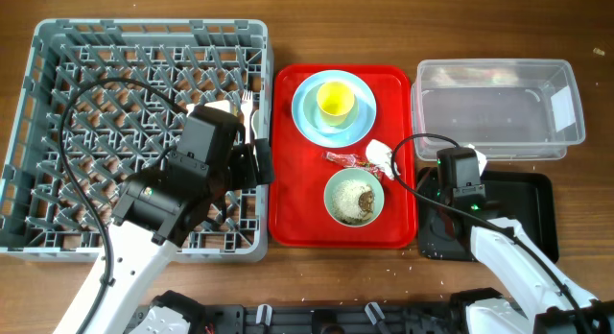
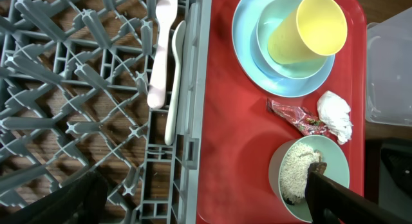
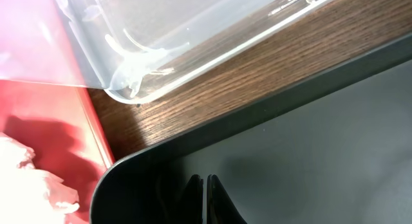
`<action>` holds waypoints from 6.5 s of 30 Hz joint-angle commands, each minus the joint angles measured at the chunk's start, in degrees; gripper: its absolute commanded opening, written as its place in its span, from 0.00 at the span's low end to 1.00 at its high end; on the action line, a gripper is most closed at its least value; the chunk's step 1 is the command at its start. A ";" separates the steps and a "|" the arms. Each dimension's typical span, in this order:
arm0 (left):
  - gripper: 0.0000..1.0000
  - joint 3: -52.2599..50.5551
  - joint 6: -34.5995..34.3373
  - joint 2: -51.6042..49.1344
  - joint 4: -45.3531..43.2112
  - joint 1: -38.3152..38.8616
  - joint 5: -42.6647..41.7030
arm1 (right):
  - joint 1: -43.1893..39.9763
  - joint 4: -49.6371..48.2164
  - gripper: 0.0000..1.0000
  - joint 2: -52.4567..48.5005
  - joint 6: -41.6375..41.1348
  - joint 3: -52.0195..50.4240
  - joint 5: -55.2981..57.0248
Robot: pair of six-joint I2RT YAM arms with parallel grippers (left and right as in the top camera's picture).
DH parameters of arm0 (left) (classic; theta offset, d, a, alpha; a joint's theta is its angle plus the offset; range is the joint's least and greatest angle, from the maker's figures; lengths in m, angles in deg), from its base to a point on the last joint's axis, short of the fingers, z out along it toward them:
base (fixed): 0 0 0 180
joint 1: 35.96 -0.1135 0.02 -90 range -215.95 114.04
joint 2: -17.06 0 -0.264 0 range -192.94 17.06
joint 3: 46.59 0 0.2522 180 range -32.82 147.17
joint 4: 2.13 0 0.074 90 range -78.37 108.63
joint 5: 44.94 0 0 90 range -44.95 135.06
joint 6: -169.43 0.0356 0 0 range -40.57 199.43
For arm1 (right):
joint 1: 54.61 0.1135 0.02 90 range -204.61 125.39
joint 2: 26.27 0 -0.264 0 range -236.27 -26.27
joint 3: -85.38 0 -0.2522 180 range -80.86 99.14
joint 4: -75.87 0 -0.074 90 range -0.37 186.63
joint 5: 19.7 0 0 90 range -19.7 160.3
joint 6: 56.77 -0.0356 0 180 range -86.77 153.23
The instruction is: Sort waste into correct bins and load items into the dishwasher rack
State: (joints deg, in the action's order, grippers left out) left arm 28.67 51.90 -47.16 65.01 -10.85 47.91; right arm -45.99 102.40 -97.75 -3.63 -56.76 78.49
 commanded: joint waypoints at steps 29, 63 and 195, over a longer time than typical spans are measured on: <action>1.00 0.13 -0.13 -0.07 -0.11 -0.20 -0.46 | 0.02 18.40 0.26 20.83 18.91 9.86 -12.70; 1.00 0.13 -0.13 -0.07 -0.11 -0.20 -0.48 | 34.45 24.37 0.27 -20.94 22.80 27.69 -21.92; 1.00 0.13 -0.13 -0.07 -0.11 -0.20 -0.46 | -58.95 54.05 0.04 -11.87 49.77 17.79 -93.31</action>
State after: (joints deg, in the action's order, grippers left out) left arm 28.63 51.90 -47.16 65.01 -10.96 47.93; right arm -104.81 158.42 -109.73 48.50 -38.90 -14.75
